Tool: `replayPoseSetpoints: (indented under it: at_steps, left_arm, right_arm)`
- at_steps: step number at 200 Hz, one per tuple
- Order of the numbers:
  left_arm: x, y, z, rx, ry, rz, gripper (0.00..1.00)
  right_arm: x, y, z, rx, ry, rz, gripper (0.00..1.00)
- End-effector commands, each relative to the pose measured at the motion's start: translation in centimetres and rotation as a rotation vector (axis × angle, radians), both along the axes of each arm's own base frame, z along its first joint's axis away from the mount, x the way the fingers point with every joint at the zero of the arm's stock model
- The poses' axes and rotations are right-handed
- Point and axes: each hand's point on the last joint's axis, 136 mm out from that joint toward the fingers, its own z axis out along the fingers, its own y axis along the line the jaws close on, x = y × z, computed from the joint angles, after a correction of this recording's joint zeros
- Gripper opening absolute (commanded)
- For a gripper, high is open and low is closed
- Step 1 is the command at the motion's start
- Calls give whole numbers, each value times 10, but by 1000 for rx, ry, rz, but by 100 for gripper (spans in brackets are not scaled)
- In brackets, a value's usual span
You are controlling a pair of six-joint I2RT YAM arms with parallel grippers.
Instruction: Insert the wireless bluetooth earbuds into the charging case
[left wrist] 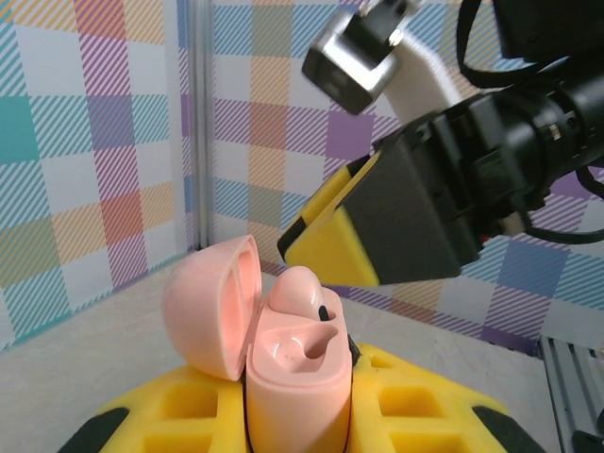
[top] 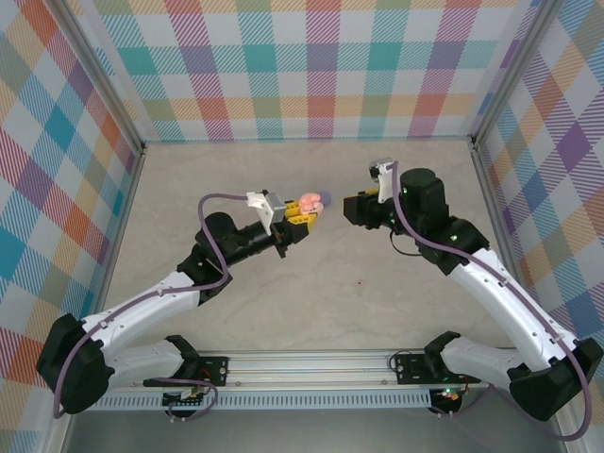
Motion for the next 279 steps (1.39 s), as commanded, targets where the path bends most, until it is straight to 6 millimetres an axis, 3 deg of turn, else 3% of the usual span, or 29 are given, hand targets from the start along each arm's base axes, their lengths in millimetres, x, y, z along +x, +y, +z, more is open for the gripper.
replayPoseSetpoints:
  at_steps: [1, 46, 129, 185, 279]
  left_arm:
    - [-9, 1, 9, 26, -21, -7, 16]
    - [-17, 8, 8, 45, -11, -11, 16]
    - [-20, 11, 7, 45, 0, -9, 16]
    - [-18, 9, 5, 42, 11, -15, 16]
    - [-17, 7, 3, 36, 22, -17, 16]
  right_arm:
    - [-1, -22, -44, -126, 152, -114, 53]
    - [-13, -36, -106, -201, 415, -220, 53]
    - [-60, -29, -196, -157, 784, -245, 53]
    - [-78, -20, -230, -133, 920, -215, 53]
    - [-75, -18, -266, -195, 1022, -265, 47]
